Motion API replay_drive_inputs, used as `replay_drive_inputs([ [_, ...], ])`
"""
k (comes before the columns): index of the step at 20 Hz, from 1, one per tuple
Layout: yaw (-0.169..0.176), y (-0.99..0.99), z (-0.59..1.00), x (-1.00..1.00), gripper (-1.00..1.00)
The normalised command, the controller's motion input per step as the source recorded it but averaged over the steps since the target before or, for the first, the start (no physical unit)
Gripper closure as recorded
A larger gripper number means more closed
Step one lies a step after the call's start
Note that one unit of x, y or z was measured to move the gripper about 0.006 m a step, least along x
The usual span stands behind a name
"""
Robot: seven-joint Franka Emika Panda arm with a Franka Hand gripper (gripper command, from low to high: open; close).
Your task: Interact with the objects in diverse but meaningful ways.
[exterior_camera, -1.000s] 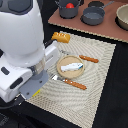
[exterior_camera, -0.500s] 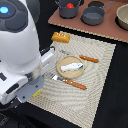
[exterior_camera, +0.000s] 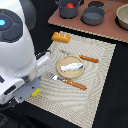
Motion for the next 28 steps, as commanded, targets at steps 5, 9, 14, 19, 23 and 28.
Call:
replay_drive_inputs([
  [5,0.0,0.08,-0.26,-0.61,1.0],
  [9,0.0,0.07,-0.2,-0.56,1.0],
  [14,0.0,0.11,-0.16,-0.48,1.0],
  [19,-0.005,0.23,0.1,-0.29,1.0],
  [23,0.0,0.78,1.0,-0.12,1.0],
  [28,0.0,0.96,1.0,-0.05,1.0],
])
